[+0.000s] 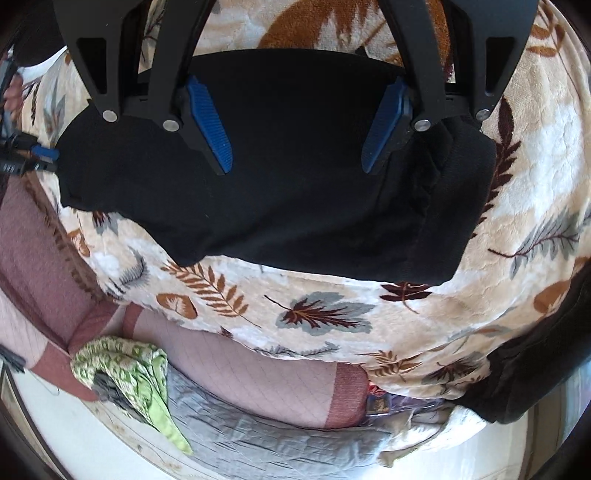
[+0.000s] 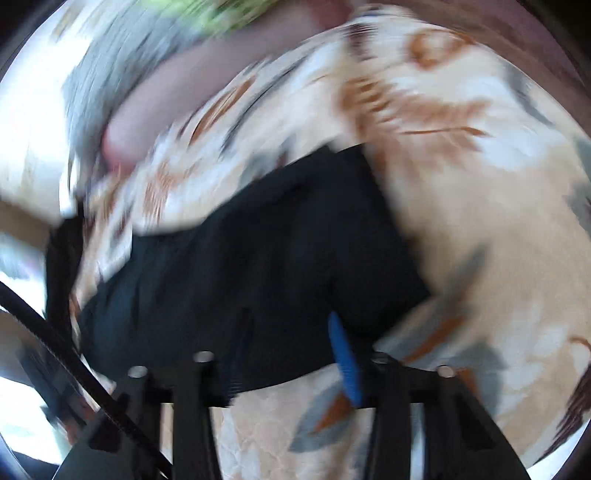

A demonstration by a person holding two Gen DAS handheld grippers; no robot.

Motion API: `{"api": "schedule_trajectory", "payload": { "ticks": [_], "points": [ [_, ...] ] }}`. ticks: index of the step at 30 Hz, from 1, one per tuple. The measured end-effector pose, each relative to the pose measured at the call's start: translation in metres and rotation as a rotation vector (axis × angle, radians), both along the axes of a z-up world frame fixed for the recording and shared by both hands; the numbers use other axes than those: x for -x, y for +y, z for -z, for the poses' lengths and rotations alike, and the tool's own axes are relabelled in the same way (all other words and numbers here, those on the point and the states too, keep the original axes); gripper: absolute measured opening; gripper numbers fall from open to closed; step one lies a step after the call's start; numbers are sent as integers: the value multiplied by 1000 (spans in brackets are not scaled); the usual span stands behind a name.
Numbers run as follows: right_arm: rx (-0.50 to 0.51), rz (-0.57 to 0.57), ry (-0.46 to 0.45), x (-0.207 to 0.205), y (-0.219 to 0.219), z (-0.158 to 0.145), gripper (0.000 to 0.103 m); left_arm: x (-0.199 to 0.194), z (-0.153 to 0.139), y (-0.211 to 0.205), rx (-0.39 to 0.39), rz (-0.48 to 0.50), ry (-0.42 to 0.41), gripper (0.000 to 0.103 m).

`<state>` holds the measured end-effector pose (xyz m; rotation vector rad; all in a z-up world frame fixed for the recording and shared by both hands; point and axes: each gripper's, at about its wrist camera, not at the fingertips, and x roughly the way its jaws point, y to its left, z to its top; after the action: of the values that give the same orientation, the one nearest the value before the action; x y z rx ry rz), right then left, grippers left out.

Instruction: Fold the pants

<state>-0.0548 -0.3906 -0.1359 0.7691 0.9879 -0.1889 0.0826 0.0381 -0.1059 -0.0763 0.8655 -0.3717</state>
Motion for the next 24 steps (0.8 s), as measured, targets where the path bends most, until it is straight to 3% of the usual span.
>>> {"api": "schedule_trajectory", "payload": {
  "ticks": [1,4,7,12,15,19,24],
  "points": [
    [2,42,-19,7,-7,-4,42,1,-3,-3,3,10,6,72],
    [122,194,-92,38,-32,-30,74,8,-19,-14,24,60,31,72],
    [98,244,-207,64,-51,-41,74,19,-35,-30,22,114,34,74],
    [50,250,-277,79,-58,-24,74,24,-53,-84,-26,245,64,76],
    [-6,215,-270,71,-55,-15,74,19,-60,-131,-61,333,88,76],
    [-39,181,-267,61,-44,-9,74,9,-69,-206,-51,467,111,76],
    [-46,167,-208,54,-32,4,74,-11,-53,-304,-48,588,146,76]
  ]
}}
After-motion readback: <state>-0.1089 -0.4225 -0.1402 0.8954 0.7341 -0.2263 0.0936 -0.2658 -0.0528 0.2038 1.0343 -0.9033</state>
